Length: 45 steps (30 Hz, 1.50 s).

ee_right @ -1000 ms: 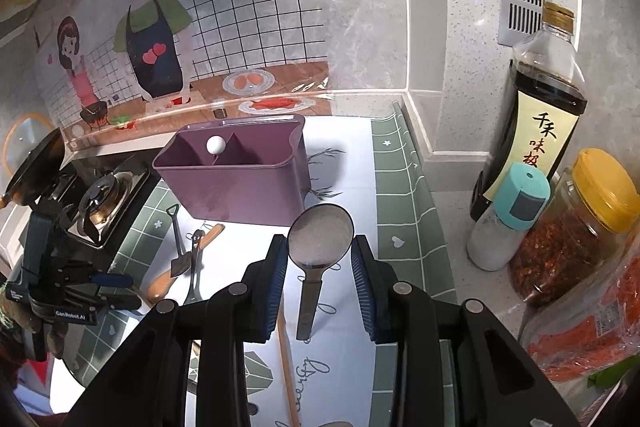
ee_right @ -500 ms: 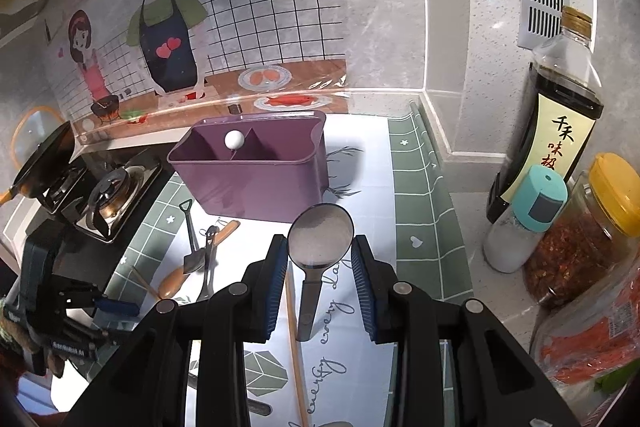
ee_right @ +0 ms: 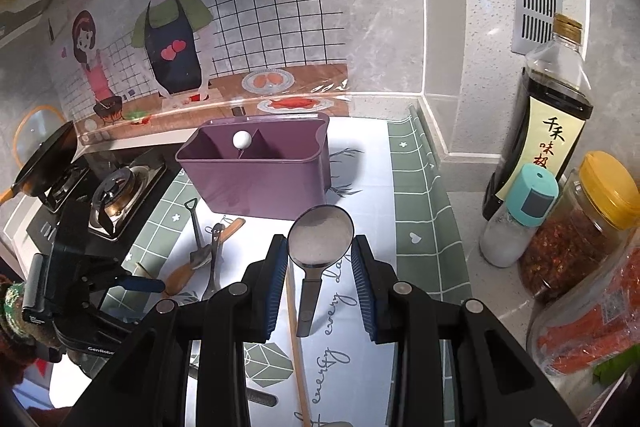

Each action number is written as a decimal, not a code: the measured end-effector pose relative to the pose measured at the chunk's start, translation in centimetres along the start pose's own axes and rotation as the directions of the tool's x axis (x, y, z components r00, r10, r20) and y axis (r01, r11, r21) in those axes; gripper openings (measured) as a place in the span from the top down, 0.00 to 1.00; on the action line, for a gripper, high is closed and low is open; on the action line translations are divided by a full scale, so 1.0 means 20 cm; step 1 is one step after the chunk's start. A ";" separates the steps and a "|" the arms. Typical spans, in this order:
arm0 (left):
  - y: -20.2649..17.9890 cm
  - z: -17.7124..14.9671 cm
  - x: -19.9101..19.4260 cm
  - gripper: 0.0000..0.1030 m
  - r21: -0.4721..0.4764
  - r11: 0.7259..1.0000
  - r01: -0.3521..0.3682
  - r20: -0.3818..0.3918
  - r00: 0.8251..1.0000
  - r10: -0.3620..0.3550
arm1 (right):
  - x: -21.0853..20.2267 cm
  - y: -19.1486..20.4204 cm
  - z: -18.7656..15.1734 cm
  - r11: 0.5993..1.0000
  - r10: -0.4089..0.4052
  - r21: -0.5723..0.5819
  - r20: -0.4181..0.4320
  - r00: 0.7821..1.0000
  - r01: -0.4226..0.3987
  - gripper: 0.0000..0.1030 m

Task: Organize utensils
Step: 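Lower the left gripper and grasp the light blue plastic spoon, then lift the blue spoon into the purple caddy with the left gripper while the right carries the clear spoon over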

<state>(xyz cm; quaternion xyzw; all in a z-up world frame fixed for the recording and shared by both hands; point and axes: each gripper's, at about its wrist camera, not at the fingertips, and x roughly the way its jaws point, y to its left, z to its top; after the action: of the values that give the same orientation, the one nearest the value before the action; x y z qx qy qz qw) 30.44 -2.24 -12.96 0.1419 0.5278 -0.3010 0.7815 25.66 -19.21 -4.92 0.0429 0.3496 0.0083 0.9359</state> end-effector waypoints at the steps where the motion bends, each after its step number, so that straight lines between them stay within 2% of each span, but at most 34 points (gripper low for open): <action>1: 0.00 0.00 0.00 0.44 0.005 1.000 -0.002 0.000 1.000 0.002 | 0.00 0.00 0.00 1.000 -0.001 0.002 0.000 1.000 0.001 0.70; 4: -0.02 -0.01 0.02 0.50 0.034 0.999 0.006 -0.024 1.000 -0.005 | 0.00 -0.01 -0.01 1.000 -0.006 0.009 -0.003 1.000 0.007 0.70; 8: -0.05 -0.02 0.03 0.56 0.052 0.998 -0.044 -0.024 0.999 0.046 | 0.01 -0.01 -0.01 1.000 -0.004 0.016 -0.006 1.000 0.004 0.70; 9: -0.05 -0.02 0.03 0.59 0.044 0.998 -0.051 -0.023 0.998 0.052 | 0.00 -0.01 -0.01 1.000 -0.005 0.013 -0.005 1.000 0.005 0.70; 14: -0.06 -0.03 0.03 0.61 0.003 0.997 -0.074 -0.012 0.997 0.074 | 0.01 0.02 -0.01 1.000 0.006 -0.003 -0.003 1.000 -0.006 0.70; 17: -0.02 -0.04 0.01 0.61 -0.077 0.995 -0.067 0.005 0.998 0.067 | 0.00 0.04 -0.01 1.000 0.009 -0.009 0.003 1.000 -0.009 0.70; 23: 0.08 -0.05 -0.17 0.63 -0.270 0.963 0.005 0.144 0.989 0.035 | -0.01 0.06 0.01 1.000 0.017 -0.021 0.017 1.000 -0.017 0.70; 36: 0.05 0.05 -0.47 0.65 -0.332 0.941 0.067 0.345 0.937 0.054 | 0.04 0.10 0.03 0.998 0.067 -0.021 0.001 0.998 -0.066 0.71; 38: 0.06 0.09 -0.56 0.65 -0.335 0.939 0.077 0.390 0.919 0.064 | 0.01 0.10 0.08 0.997 0.071 -0.019 0.027 0.997 -0.070 0.71; 40: 0.06 0.17 -0.72 0.65 -0.317 0.944 0.094 0.470 0.880 0.071 | -0.08 0.10 0.19 0.996 0.083 -0.027 0.097 0.992 -0.080 0.71; 41: 0.06 0.23 -0.84 0.65 -0.299 0.949 0.103 0.530 0.845 0.076 | -0.13 0.11 0.24 0.996 0.084 -0.035 0.133 0.988 -0.080 0.71; 42: 0.06 0.28 -0.96 0.65 -0.283 0.953 0.105 0.588 0.804 0.086 | -0.24 0.12 0.36 0.997 0.075 -0.051 0.221 0.972 -0.065 0.71; 43: 0.06 0.35 -1.12 0.65 -0.268 0.958 0.103 0.655 0.748 0.103 | -0.33 0.13 0.45 0.997 0.062 -0.055 0.294 0.954 -0.048 0.71; 45: 0.07 0.45 -1.31 0.64 -0.260 0.960 0.102 0.732 0.669 0.127 | -0.46 0.14 0.60 0.998 0.054 -0.057 0.398 0.916 -0.034 0.71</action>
<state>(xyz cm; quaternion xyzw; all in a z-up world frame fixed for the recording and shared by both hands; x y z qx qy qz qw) 31.09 2.34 14.43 -0.1009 0.2002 -0.2495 0.9421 26.55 -17.64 10.39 0.0287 0.1502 0.0289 0.9878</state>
